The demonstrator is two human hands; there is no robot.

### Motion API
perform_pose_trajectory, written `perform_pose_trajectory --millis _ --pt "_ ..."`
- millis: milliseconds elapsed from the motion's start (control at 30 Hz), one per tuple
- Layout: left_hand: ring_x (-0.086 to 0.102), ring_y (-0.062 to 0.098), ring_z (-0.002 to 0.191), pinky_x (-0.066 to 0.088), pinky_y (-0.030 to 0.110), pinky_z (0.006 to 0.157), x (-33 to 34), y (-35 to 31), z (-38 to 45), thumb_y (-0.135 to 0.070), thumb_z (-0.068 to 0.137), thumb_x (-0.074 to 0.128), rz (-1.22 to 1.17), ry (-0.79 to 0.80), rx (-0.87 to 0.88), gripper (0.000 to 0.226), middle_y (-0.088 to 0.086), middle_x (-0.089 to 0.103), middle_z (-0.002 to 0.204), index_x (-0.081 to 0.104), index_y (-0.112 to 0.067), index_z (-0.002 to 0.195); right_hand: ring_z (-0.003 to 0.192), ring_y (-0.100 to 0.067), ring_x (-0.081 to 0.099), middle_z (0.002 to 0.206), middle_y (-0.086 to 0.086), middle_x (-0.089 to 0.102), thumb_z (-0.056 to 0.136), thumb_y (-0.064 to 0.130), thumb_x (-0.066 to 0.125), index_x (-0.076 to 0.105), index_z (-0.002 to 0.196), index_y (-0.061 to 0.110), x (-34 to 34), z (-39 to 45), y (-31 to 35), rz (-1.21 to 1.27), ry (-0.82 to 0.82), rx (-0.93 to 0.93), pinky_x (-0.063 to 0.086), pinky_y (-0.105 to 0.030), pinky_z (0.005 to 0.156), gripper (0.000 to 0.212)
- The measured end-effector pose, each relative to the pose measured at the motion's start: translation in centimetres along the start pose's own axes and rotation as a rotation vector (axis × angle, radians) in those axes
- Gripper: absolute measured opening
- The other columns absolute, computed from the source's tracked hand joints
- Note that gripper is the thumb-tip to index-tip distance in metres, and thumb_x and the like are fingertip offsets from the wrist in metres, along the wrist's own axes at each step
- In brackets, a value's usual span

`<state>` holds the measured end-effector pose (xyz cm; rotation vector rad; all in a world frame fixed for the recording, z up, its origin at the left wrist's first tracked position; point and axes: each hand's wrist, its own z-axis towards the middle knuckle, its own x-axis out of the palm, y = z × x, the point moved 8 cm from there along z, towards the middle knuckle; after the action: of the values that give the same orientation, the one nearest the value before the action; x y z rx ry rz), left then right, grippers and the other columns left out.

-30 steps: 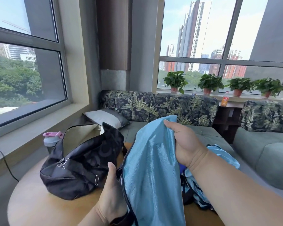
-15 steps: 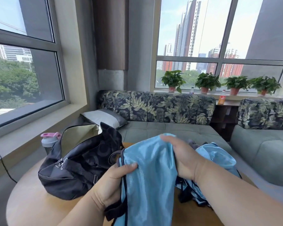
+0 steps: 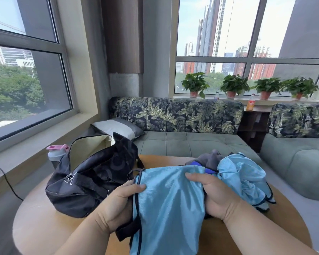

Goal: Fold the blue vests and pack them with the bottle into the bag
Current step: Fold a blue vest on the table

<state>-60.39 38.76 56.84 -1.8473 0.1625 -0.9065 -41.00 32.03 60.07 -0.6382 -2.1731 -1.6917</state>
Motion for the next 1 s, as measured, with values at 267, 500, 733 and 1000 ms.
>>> perform_pose_trajectory --millis 267,500,733,1000 --pt "0.061 0.045 0.131 0.052 0.055 0.107 -1.3 1.9 -0.3 0.002 0.091 0.060 -0.007 -0.177 -0.062 0.059 0.023 0.065 0.140 0.052 -0.006 0.148 0.104 -0.038 0.073 0.128 -0.029 0.069 0.088 0.003 0.068 0.064 0.131 -0.009 -1.2 0.2 -0.8 0.017 -0.023 -0.034 0.063 -0.047 0.087 0.045" --pt "0.070 0.030 0.073 0.056 0.047 0.074 -1.8 1.7 -1.5 0.010 0.092 0.063 0.025 -0.365 -0.098 0.111 0.022 0.076 0.114 -0.005 -0.037 0.166 0.103 -0.038 0.073 0.125 -0.029 0.070 0.090 0.004 0.066 0.065 0.130 -0.006 -1.6 -0.2 -0.3 0.010 -0.014 -0.093 0.061 -0.047 0.089 0.041" --pt "0.067 0.032 0.065 0.053 0.043 0.073 0.0 3.8 -3.8 -0.021 0.095 0.069 0.102 -0.370 -0.309 0.030 0.021 0.069 0.094 0.066 0.001 0.115 0.114 -0.040 0.068 0.135 -0.029 0.065 0.100 0.001 0.057 0.058 0.140 0.001 -1.1 -1.0 -0.2 -0.026 0.022 -0.123 0.056 -0.053 0.099 0.040" --pt "0.072 0.041 0.113 0.049 0.045 0.105 0.5 5.7 -4.8 -0.055 0.092 0.068 -0.037 -0.464 -0.365 0.101 0.025 0.072 0.122 0.009 -0.019 0.165 0.103 -0.038 0.071 0.119 -0.024 0.072 0.102 -0.006 0.047 0.062 0.131 0.006 0.8 -1.2 0.8 -0.010 0.073 -0.163 0.061 -0.049 0.089 0.034"
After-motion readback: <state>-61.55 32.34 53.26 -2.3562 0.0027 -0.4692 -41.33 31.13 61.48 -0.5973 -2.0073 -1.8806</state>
